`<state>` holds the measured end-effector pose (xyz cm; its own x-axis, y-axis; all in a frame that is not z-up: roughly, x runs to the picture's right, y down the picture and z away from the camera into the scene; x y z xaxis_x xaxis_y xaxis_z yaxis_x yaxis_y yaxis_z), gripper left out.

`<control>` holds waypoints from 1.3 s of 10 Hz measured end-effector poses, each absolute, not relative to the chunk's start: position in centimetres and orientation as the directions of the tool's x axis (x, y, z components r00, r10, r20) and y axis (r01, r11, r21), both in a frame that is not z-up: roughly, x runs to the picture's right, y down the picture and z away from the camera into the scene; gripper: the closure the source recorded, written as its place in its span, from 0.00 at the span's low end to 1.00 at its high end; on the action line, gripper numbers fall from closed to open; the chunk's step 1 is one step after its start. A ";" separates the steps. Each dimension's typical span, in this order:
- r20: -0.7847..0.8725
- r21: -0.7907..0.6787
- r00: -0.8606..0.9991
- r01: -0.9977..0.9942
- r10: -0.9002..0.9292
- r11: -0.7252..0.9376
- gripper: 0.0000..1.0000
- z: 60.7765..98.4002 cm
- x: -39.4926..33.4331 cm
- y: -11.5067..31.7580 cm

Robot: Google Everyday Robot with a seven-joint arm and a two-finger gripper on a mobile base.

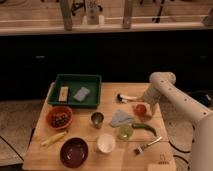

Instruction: Place apple in paper cup

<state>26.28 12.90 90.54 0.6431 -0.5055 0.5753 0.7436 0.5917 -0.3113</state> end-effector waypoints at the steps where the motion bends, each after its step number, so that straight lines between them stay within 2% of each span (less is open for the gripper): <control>1: 0.577 -0.311 0.641 0.745 -0.506 0.590 0.20 90.6 26.3 13.0; 13: 0.589 -0.296 0.619 0.763 -0.520 0.574 0.20 90.6 26.3 12.9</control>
<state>26.27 12.90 90.60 0.6191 -0.5199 0.5886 0.7635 0.5740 -0.2960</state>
